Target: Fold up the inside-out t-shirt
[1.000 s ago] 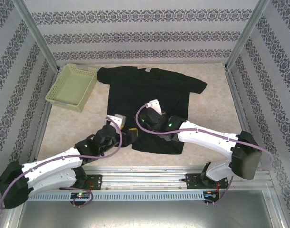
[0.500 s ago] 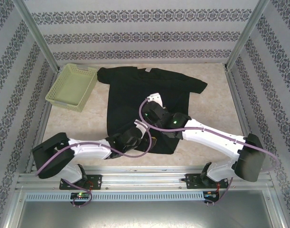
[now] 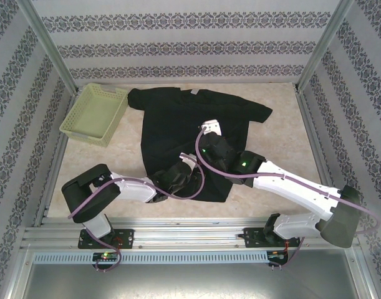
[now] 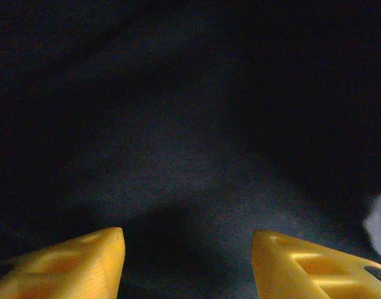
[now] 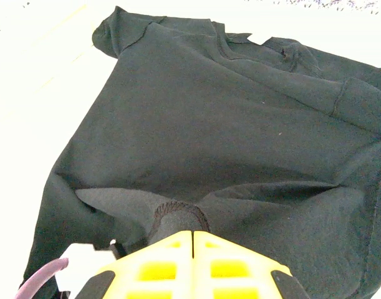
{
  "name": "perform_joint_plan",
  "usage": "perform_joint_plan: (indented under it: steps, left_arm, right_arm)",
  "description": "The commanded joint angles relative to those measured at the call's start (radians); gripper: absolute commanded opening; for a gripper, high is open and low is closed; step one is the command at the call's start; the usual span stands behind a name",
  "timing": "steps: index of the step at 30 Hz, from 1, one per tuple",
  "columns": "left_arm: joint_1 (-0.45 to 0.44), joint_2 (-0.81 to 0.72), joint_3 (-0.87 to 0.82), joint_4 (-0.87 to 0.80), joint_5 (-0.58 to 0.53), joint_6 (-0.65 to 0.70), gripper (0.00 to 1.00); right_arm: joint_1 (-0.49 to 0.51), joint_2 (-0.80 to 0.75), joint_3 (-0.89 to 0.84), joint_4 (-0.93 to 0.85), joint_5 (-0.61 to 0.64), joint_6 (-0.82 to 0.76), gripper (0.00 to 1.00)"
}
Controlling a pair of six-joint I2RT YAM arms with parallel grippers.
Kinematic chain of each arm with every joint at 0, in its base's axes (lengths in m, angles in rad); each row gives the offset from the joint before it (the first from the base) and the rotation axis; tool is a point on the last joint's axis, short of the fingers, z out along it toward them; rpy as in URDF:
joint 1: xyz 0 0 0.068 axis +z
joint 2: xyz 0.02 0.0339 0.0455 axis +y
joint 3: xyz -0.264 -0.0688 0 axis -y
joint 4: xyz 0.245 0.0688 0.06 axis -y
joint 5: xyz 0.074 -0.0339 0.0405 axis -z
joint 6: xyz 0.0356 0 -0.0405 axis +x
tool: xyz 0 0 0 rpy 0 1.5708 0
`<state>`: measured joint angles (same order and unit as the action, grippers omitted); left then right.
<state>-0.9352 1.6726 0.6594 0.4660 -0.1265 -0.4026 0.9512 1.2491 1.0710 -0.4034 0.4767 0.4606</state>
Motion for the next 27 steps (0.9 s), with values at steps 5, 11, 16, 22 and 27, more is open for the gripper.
perform_joint_plan:
  steps: [5, 11, 16, 22, 27]
  left_arm:
    - [-0.002, 0.016, 0.045, 0.019, -0.038, 0.065, 0.54]
    - [-0.090, -0.049, -0.022, 0.103, -0.019, 0.150, 0.55]
    - [-0.096, 0.000, 0.033, 0.061, -0.031, 0.151, 0.52]
    - [-0.019, 0.005, 0.018, 0.096, -0.010, 0.107, 0.47]
    - [-0.054, -0.094, -0.057, 0.128, -0.099, 0.123, 0.47]
  right_arm:
    - [-0.014, -0.012, 0.029, 0.031, -0.030, -0.035, 0.00]
    - [-0.097, 0.025, 0.086, -0.016, -0.098, 0.014, 0.00]
    - [-0.098, 0.026, 0.101, -0.013, -0.144, -0.006, 0.00]
    - [-0.092, -0.014, 0.064, -0.006, -0.123, -0.009, 0.00]
    - [-0.097, 0.001, 0.059, -0.023, -0.099, -0.007, 0.00]
